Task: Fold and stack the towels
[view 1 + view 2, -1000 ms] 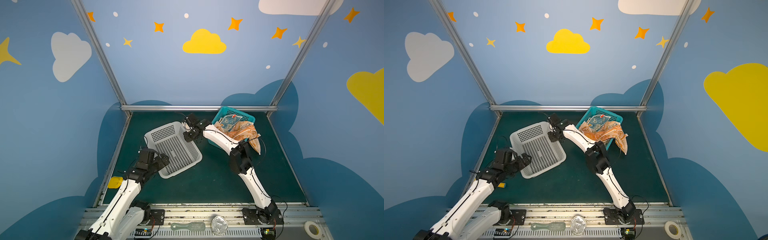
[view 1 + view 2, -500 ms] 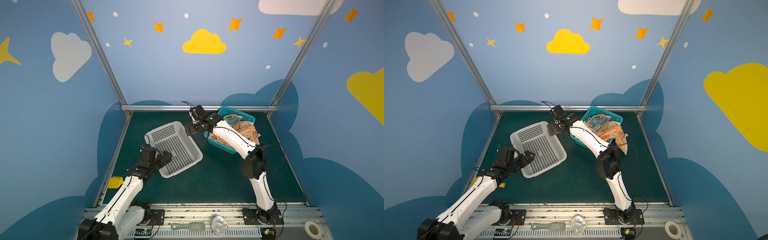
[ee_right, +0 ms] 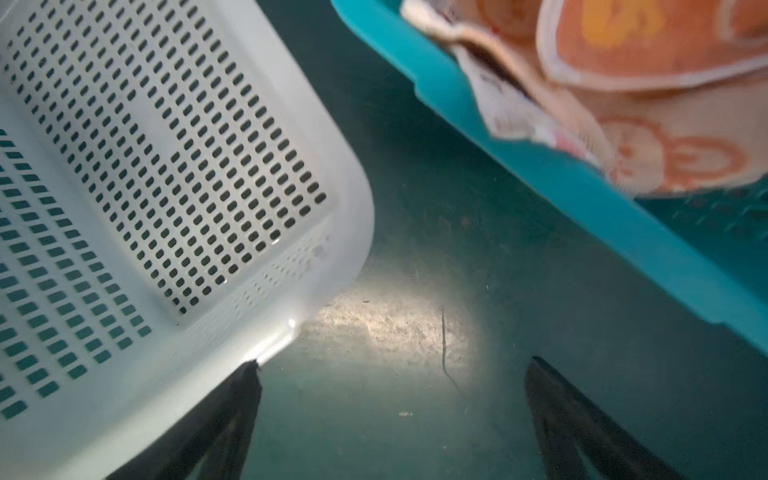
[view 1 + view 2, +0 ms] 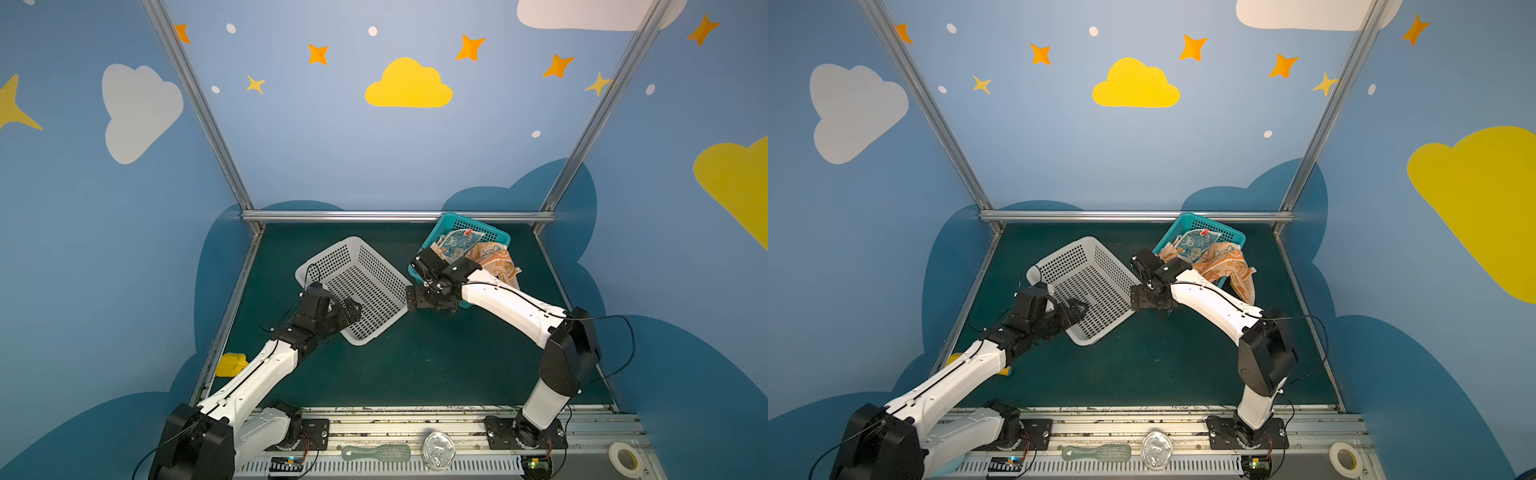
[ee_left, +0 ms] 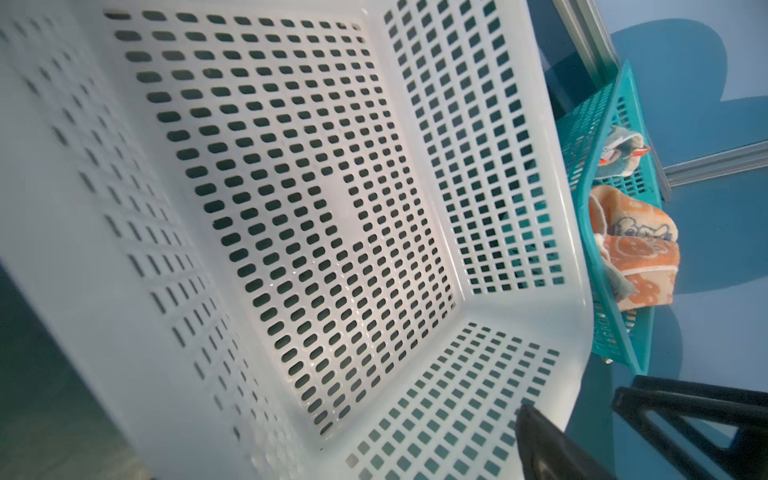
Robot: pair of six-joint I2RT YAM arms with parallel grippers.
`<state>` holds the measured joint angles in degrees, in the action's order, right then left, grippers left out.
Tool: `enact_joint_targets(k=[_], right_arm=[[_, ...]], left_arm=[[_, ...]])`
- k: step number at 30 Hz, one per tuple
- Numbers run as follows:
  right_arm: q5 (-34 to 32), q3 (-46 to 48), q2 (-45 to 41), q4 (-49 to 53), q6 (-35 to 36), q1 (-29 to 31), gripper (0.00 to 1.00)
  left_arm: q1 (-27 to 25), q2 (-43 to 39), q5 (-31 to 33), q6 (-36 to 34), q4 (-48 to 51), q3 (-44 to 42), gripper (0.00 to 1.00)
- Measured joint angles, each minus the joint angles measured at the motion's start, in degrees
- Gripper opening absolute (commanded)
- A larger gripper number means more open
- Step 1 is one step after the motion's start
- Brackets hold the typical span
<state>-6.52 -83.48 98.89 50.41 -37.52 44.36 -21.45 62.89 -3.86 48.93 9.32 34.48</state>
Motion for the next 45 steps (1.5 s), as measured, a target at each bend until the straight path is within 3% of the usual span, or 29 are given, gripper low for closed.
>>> enact_joint_targets(k=[7, 11, 17, 22, 27, 37, 45], right_arm=[[9.2, 1.1, 0.9, -4.7, -4.8, -0.2, 0.97], [13.0, 1.1, 4.2, -7.8, -7.1, -0.2, 0.86], [16.1, -1.8, 10.8, -9.7, -9.0, 0.3, 0.76], [17.0, -5.8, 14.4, -10.1, -10.1, 0.9, 0.62], [17.7, -11.3, 18.5, -10.3, -12.8, 1.1, 0.35], [16.9, -26.2, 28.6, -7.5, -12.4, 1.3, 0.33], [16.0, -46.6, 40.6, -2.4, -9.6, 1.1, 0.41]], left_arm=[[-3.7, 2.9, 1.4, 1.3, -1.9, 0.8, 1.0], [-3.8, 1.9, 3.0, 1.2, -1.5, 0.8, 1.0], [1.9, -4.8, 3.3, 1.0, 1.0, 0.7, 1.0], [8.9, -8.5, 0.7, 0.1, 2.9, 0.7, 1.0], [13.0, -8.8, -2.4, -0.5, 5.6, 0.4, 1.0], [17.6, -7.6, -9.7, 1.6, 6.3, -5.6, 1.0], [17.7, -3.8, -12.2, 1.7, 3.4, -4.5, 1.0]])
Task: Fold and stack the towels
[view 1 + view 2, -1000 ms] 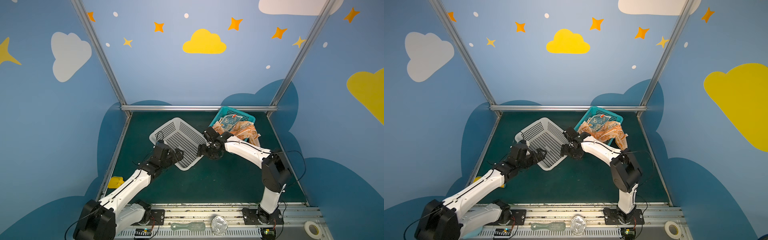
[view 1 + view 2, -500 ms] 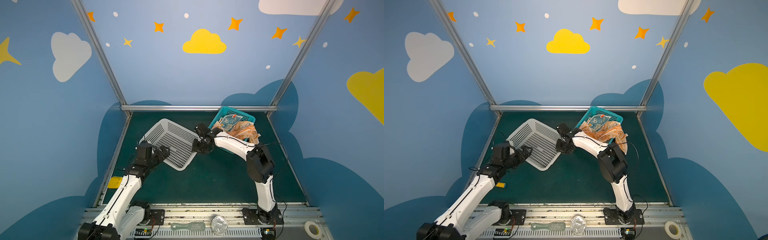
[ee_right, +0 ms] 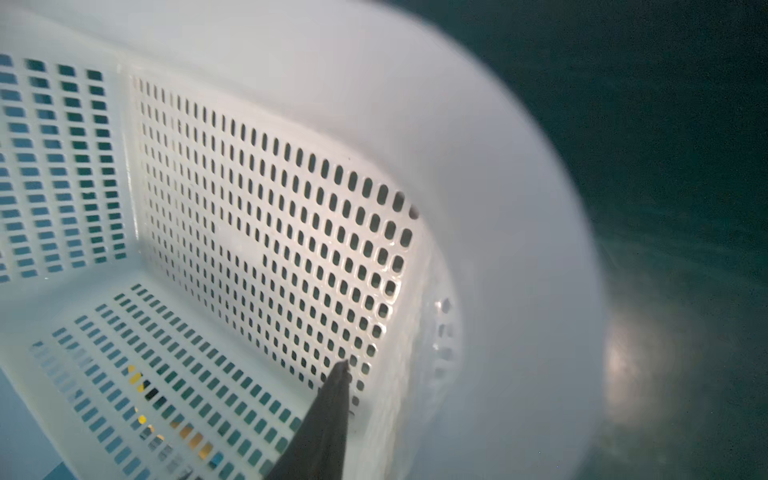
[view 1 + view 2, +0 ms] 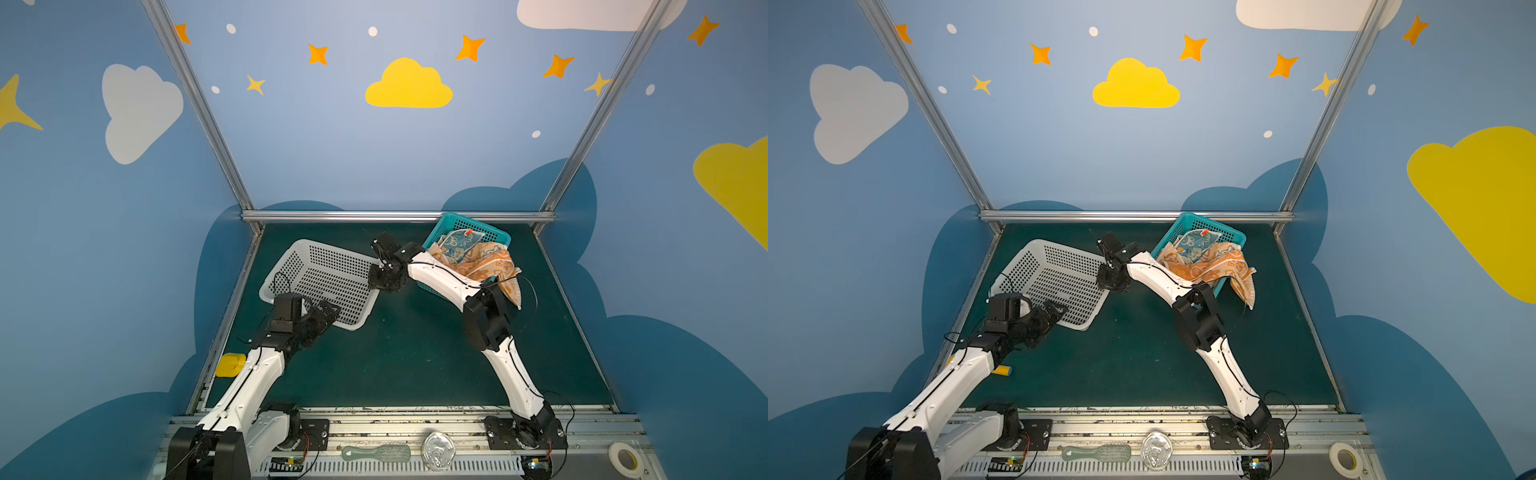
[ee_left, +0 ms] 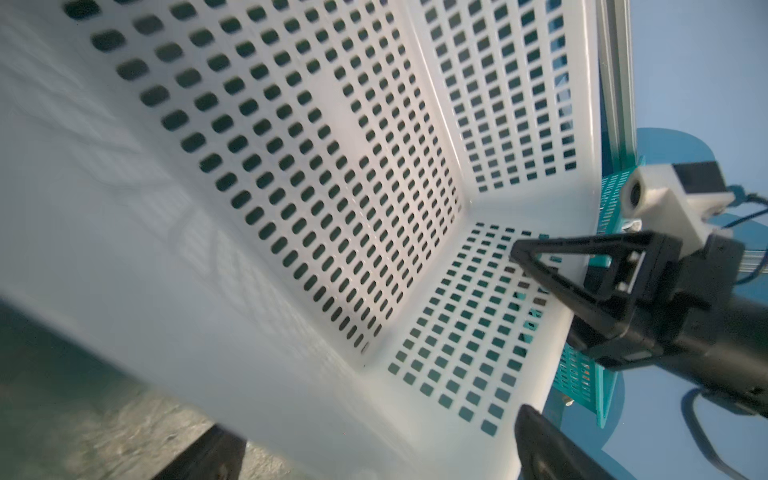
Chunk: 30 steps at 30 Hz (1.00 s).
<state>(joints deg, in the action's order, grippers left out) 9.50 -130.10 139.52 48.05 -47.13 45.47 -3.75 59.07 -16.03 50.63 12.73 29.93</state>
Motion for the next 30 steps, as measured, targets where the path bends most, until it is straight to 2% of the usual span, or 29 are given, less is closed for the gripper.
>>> enact_joint_targets(k=[2, 6, 10, 15, 21, 30], right_arm=[[0.1, -3.7, 2.2, 0.1, 1.1, -0.2, 0.45], [0.2, -5.2, 3.7, -1.6, 3.3, -0.3, 0.57], [0.0, -6.0, 4.8, -3.5, 5.5, -0.5, 0.78], [0.0, -6.8, 4.6, -4.2, 7.5, -1.5, 0.95], [0.1, -4.0, 0.3, -2.4, 8.6, -3.5, 0.97], [0.5, 12.8, -17.4, -2.4, 7.8, -4.6, 0.94]], left_arm=[[0.0, 1.0, -0.4, 0.2, -0.8, 0.0, 1.0], [0.0, 1.7, -0.4, 0.3, -2.2, 0.1, 1.0], [0.0, 3.1, 0.4, 0.9, -3.8, 0.4, 1.0], [-0.2, 5.6, 1.3, 2.9, -7.5, 0.5, 1.0], [-1.6, 9.6, 2.8, 5.2, -11.8, 1.1, 1.0], [-3.6, 18.0, 5.7, 7.0, -15.8, 7.0, 1.0]])
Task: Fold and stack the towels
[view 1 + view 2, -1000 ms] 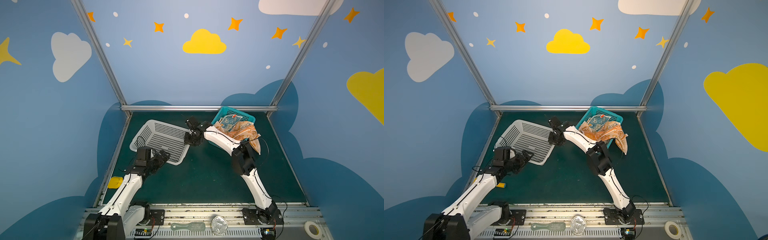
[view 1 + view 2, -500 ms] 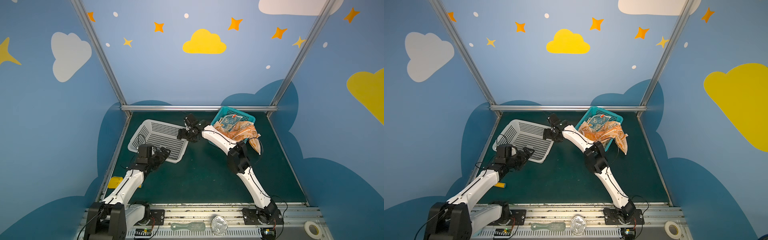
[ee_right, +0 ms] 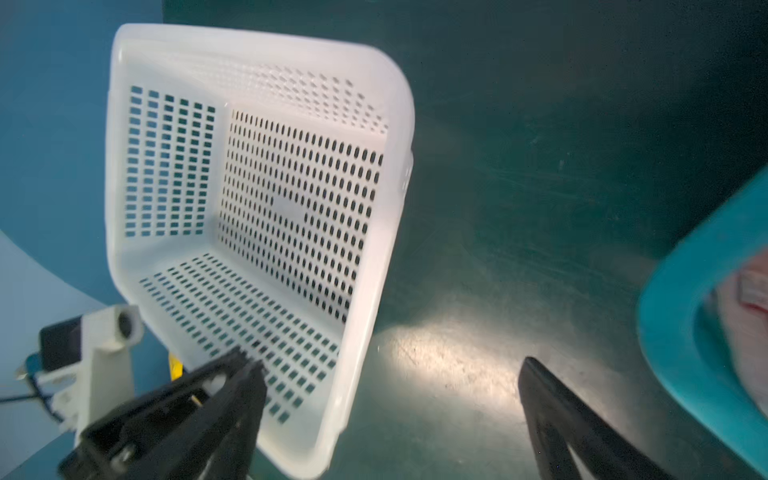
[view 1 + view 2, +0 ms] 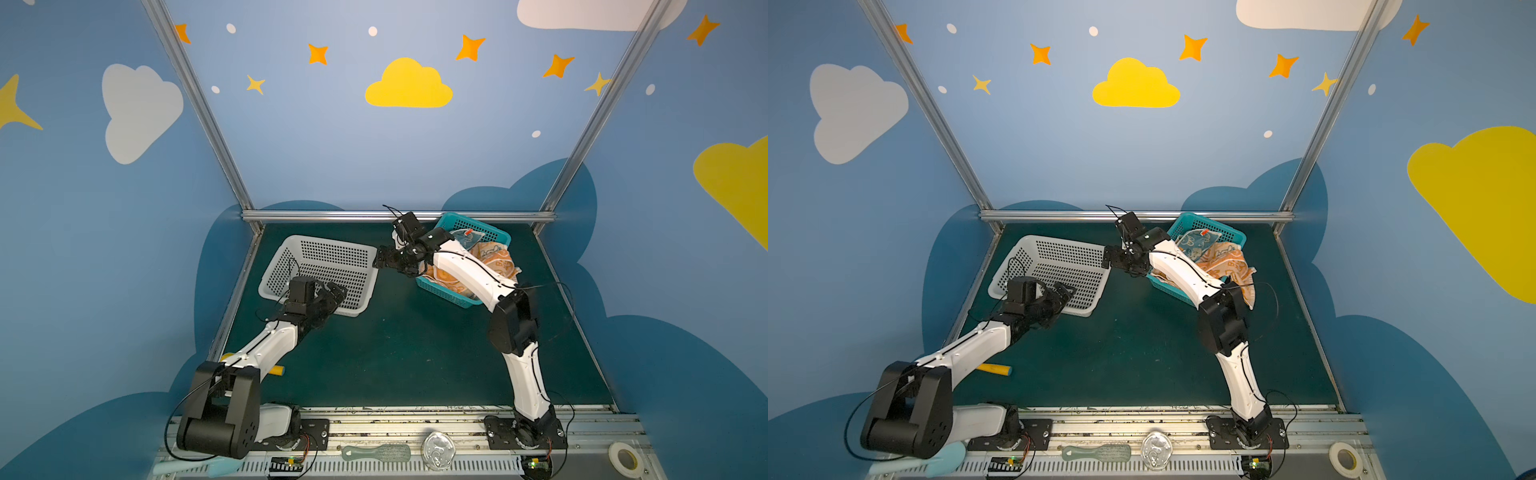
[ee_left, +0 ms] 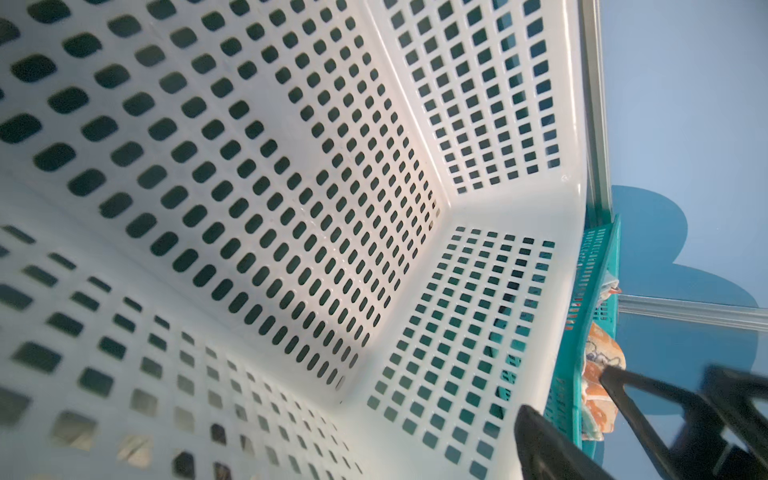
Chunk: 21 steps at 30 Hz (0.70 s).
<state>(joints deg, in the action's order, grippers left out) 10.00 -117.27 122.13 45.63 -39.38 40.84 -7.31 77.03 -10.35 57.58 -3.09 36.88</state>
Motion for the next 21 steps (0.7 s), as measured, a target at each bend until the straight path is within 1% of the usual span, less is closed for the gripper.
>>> enact_joint_targets(k=[3, 6, 10, 13, 18, 21], right_arm=[[0.3, 3.8, -2.9, -0.7, -0.5, 0.4, 0.95], [0.7, 5.3, -2.9, -0.9, -0.7, 1.0, 0.96], [1.8, 5.3, -2.0, -0.9, -1.0, 1.4, 0.97], [2.8, 3.3, 0.1, -1.2, -1.2, 1.6, 0.97], [4.4, -1.6, 5.7, -2.8, -1.6, 1.5, 0.97], [5.0, -4.5, 9.1, -3.9, -1.7, 1.5, 0.95]], left_arm=[[-0.1, 3.3, 1.6, 0.6, -1.0, 3.0, 1.0], [-0.1, 6.5, 3.3, 0.9, -2.4, 5.9, 1.0], [0.3, 10.5, 4.7, 1.0, -3.5, 9.6, 1.0], [1.5, 12.2, 4.9, 0.7, -3.8, 11.3, 1.0], [4.4, 11.8, 4.1, 0.7, -2.6, 11.8, 1.0], [5.2, 9.0, 3.1, 0.5, 0.3, 11.8, 1.0]])
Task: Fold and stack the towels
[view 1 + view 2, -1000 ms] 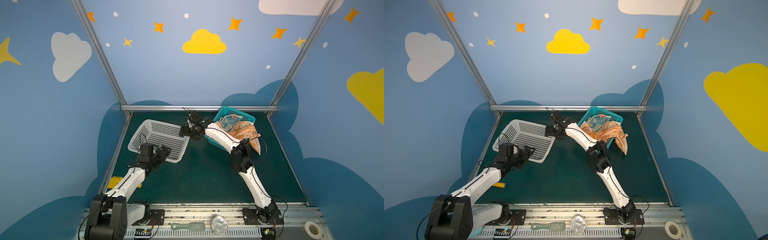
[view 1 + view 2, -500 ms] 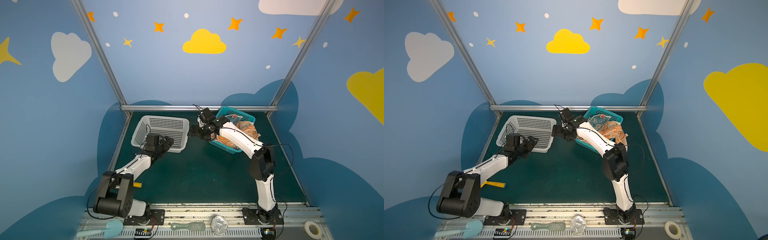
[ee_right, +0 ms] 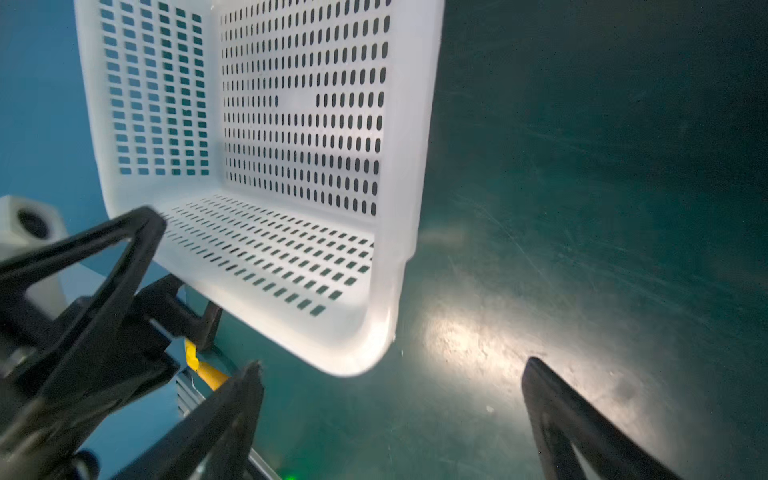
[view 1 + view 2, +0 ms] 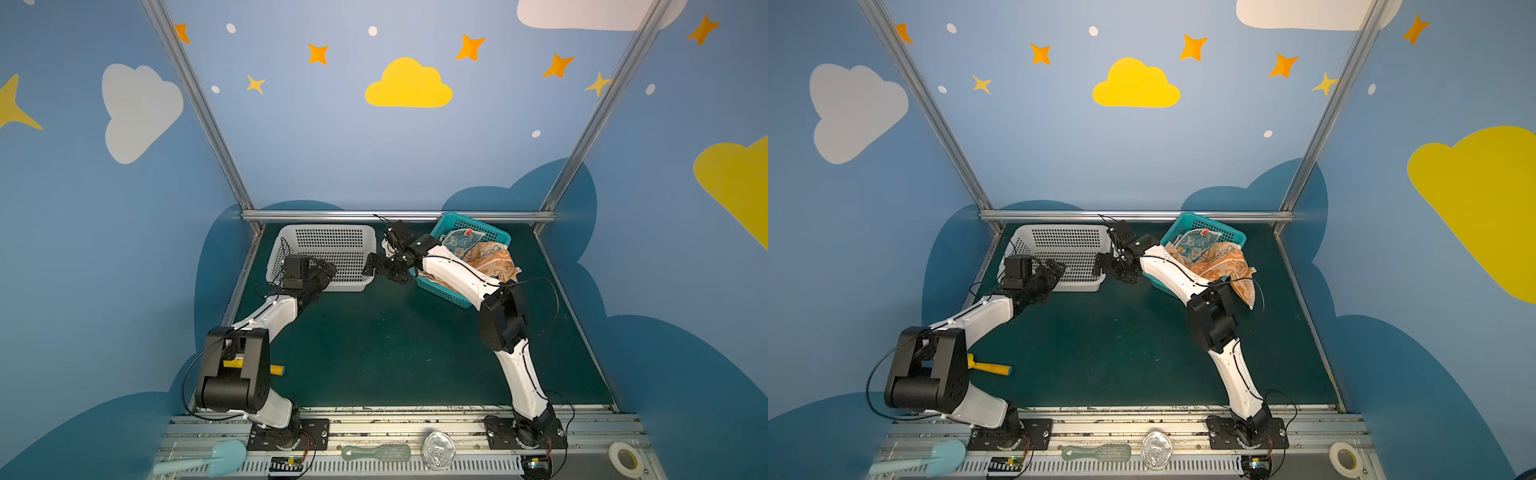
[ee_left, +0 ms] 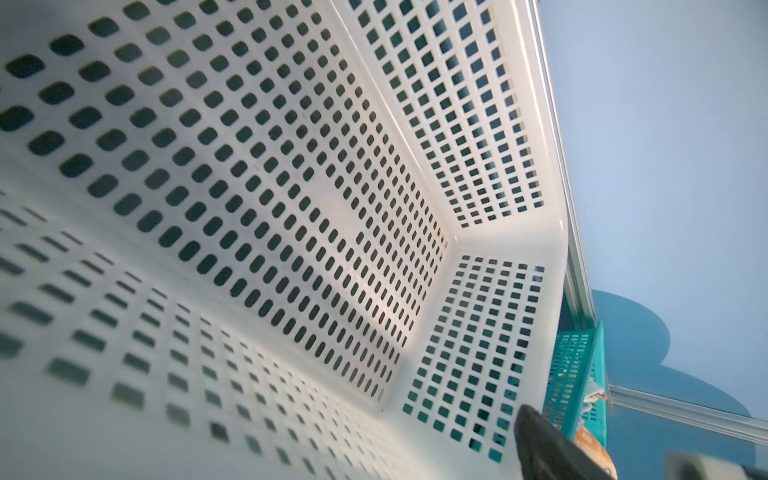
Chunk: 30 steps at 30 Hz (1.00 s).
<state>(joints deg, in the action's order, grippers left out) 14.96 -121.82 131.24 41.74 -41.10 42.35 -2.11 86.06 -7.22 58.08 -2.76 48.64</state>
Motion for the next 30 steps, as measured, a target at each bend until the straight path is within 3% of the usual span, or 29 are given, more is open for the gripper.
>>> enact_joint_targets(k=[10, 19, 24, 30], right_arm=[[2.3, -6.8, 7.6, -5.2, -3.9, 0.2, 0.88], [3.2, -20.8, 19.1, -9.0, -8.1, 1.5, 0.85], [3.5, -23.7, 22.1, -12.1, -11.2, 2.4, 0.85], [3.5, -29.2, 26.4, -16.4, -15.3, 2.8, 0.93]], left_arm=[[6.3, -14.9, -8.1, -2.9, 9.2, -3.2, 1.0], [8.6, -18.1, -12.5, -3.0, 13.0, -8.5, 1.0], [9.0, -18.1, -14.2, -3.0, 13.4, -8.7, 1.0], [9.1, -18.2, -15.1, -3.0, 12.7, -10.7, 1.0]])
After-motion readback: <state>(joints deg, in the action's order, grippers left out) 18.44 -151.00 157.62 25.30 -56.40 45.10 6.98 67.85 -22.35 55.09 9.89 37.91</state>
